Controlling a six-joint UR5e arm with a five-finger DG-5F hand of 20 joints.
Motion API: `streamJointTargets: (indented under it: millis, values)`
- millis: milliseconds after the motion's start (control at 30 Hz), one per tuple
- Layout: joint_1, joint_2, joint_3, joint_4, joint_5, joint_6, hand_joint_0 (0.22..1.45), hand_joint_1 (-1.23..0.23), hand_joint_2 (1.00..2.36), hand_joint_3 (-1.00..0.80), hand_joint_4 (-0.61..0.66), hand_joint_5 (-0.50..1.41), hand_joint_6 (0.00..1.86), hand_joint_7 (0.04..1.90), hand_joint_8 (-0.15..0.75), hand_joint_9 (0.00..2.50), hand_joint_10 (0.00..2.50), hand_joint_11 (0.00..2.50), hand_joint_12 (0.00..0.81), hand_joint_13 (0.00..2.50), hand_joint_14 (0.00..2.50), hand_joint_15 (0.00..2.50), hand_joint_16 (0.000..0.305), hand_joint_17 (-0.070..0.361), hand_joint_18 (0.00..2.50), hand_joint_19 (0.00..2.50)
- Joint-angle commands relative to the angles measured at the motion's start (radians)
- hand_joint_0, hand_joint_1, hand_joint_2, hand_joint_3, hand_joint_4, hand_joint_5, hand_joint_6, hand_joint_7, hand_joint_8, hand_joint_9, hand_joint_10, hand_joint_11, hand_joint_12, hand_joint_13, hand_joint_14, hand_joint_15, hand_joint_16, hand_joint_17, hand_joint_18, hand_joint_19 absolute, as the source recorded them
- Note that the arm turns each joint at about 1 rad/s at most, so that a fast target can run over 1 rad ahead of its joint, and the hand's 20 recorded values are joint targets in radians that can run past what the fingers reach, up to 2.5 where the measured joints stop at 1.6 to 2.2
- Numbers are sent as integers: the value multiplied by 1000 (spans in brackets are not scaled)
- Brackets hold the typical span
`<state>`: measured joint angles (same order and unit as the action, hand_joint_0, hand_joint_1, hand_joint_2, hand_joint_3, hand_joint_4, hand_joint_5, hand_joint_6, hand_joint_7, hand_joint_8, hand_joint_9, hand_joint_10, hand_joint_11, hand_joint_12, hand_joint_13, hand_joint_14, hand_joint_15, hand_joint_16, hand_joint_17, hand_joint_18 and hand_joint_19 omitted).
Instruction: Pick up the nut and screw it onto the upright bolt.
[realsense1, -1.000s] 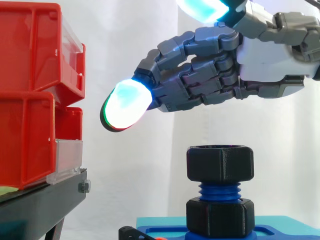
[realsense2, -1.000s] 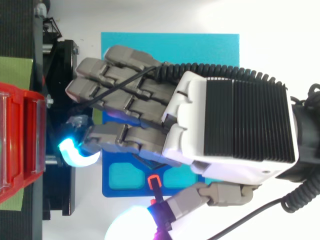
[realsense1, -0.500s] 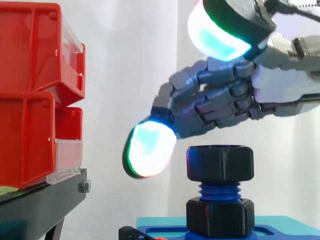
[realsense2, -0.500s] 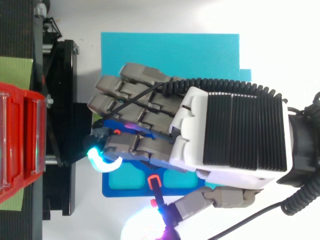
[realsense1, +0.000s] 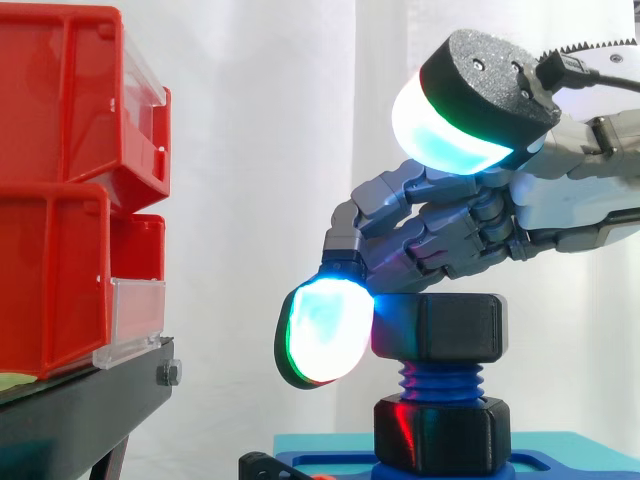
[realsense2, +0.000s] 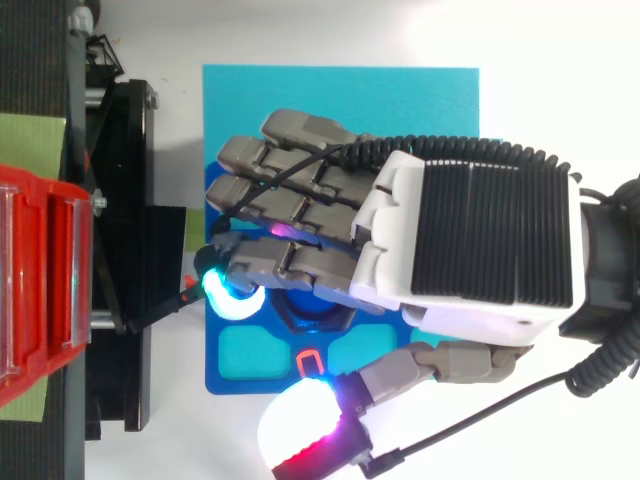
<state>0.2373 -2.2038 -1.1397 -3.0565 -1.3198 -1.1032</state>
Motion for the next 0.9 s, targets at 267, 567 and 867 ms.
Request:
streamJointTargets:
  millis: [267, 567, 867]
  values:
    - [-32, -1, 0, -2, -21, -3, 493, -147, 1000, -500, 279, -162, 503, 1279, 304, 319, 0, 0, 373, 214, 0, 0, 56, 125, 96, 0]
    - [-70, -1, 0, -5, -90, -4, 494, -173, 1000, -500, 286, -137, 539, 1365, 314, 384, 0, 0, 367, 261, 0, 0, 54, 123, 149, 0]
    - [-110, 3, 0, -22, -133, -4, 496, -199, 1000, -500, 303, -109, 591, 1257, 321, 450, 0, 0, 361, 300, 0, 0, 53, 119, 199, 0]
